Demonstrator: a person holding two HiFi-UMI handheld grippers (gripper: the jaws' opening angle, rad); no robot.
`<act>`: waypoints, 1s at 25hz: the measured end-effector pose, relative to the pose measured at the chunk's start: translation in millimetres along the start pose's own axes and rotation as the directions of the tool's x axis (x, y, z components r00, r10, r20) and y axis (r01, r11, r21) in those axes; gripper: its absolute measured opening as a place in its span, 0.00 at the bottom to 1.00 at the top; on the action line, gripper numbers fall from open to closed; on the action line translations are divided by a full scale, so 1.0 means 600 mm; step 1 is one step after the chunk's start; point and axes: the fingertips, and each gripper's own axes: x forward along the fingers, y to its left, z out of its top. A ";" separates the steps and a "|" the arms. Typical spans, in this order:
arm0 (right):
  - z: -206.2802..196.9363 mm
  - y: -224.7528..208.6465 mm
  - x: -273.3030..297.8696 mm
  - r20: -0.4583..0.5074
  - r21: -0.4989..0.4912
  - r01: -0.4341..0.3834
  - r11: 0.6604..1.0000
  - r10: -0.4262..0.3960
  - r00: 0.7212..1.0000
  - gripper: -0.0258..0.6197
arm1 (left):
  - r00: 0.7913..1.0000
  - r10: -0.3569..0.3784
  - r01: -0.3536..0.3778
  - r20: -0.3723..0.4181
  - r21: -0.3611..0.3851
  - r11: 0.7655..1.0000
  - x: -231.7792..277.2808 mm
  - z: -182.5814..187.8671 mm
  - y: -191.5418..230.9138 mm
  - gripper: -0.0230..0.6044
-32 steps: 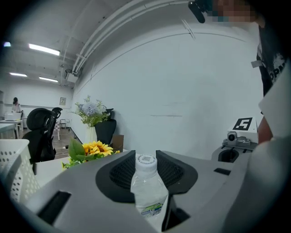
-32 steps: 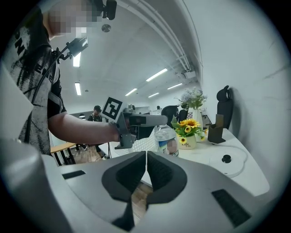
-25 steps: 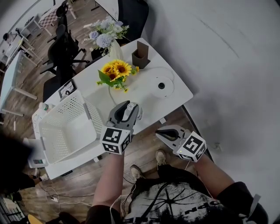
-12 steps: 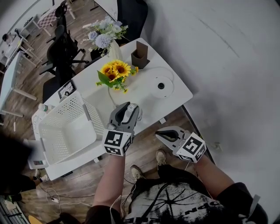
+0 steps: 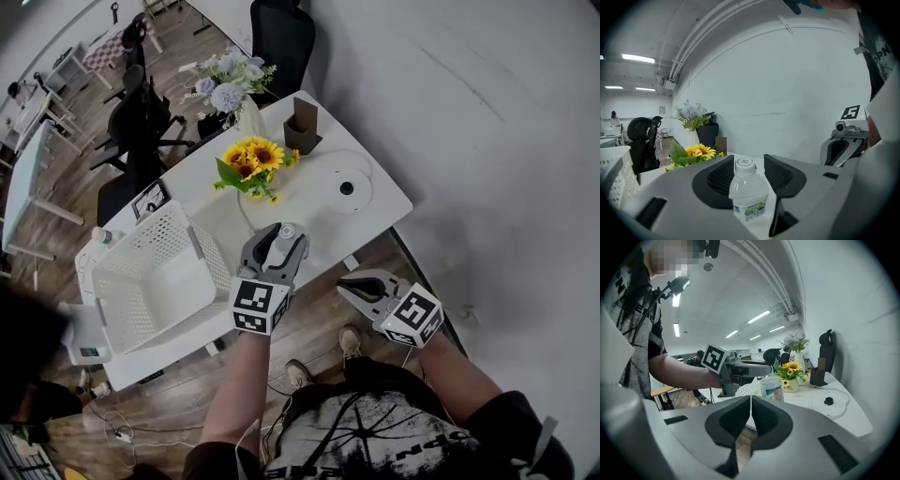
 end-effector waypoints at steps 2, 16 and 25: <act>0.008 0.007 -0.001 0.008 -0.006 0.008 1.000 -0.008 1.000 0.08 | 1.000 0.003 -0.003 0.008 -0.004 1.000 -0.016 0.006 -0.001 0.34; 0.088 0.083 0.003 0.083 -0.085 0.045 0.995 -0.038 0.996 0.08 | 0.993 -0.057 0.067 0.108 -0.090 0.994 -0.169 0.036 -0.056 0.20; 0.114 0.108 0.017 0.111 -0.096 0.069 0.993 -0.058 0.992 0.08 | 0.989 -0.094 0.105 0.114 -0.098 0.990 -0.230 0.028 -0.070 0.05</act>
